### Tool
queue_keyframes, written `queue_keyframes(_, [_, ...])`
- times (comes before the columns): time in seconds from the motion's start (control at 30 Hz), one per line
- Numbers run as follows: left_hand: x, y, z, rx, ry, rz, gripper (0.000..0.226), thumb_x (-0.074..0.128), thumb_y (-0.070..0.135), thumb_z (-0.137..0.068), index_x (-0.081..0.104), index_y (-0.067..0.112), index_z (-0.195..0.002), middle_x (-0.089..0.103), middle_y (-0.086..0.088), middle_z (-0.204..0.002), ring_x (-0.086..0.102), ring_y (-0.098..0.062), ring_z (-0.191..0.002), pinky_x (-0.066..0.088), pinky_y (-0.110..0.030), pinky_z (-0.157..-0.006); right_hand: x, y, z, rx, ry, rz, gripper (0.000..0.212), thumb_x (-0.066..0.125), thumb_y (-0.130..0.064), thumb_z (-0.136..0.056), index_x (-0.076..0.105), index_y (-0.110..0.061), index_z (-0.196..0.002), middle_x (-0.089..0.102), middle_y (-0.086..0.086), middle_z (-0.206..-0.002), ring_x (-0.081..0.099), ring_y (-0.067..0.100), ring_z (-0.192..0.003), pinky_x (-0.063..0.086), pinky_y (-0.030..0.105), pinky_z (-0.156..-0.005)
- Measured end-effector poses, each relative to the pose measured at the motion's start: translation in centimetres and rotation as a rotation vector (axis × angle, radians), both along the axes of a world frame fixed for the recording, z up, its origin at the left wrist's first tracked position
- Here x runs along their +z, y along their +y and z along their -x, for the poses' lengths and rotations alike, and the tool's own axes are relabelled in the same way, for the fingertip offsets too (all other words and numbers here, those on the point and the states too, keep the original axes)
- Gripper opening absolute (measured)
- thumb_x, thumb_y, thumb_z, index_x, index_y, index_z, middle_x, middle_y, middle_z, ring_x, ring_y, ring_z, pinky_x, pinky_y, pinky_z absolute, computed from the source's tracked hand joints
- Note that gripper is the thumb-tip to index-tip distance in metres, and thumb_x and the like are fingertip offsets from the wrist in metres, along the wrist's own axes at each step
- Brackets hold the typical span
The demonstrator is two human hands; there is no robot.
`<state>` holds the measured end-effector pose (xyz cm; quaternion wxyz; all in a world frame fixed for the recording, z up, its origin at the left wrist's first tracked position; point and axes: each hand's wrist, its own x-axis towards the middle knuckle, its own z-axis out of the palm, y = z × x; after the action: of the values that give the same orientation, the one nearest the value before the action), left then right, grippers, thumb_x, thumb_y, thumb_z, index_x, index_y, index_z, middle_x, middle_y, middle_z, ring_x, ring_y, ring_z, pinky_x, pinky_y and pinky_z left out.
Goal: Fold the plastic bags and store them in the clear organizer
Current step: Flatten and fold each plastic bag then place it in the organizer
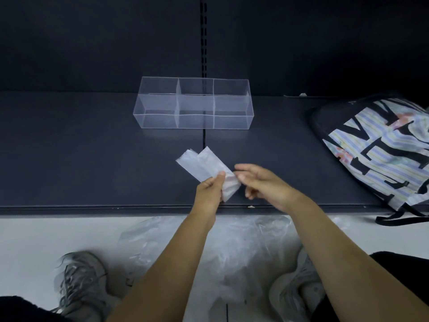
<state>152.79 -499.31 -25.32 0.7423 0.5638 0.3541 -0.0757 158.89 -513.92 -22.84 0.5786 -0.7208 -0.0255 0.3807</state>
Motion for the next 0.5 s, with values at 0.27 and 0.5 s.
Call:
queue_keyframes(0.27, [-1.0, 2.7, -1.4, 0.025, 0.022, 0.010, 0.019, 0.059, 0.022, -0.095, 0.067, 0.009, -0.082, 0.071, -0.012, -0.086, 0.069, -0.024, -0.081, 0.058, -0.028, -0.070, -3.2, 2.6, 0.6, -0.049, -0.140, 0.216, 0.016, 0.068, -0.007, -0.086, 0.065, -0.010, -0.101, 0.067, 0.000, -0.068, 0.051, 0.004, -0.045, 0.042, 0.019, -0.043])
queue_keyframes(0.5, [-2.1, 7.0, -4.4, 0.125, 0.010, -0.124, 0.009, 0.063, 0.012, -0.092, 0.065, 0.003, -0.092, 0.066, -0.011, -0.085, 0.066, -0.016, -0.066, 0.055, -0.019, -0.053, -3.5, 3.2, 0.3, -0.142, -0.116, 0.258, 0.009, 0.070, -0.008, -0.083, 0.065, -0.009, -0.091, 0.063, 0.001, -0.057, 0.049, 0.007, -0.040, 0.038, 0.020, -0.038])
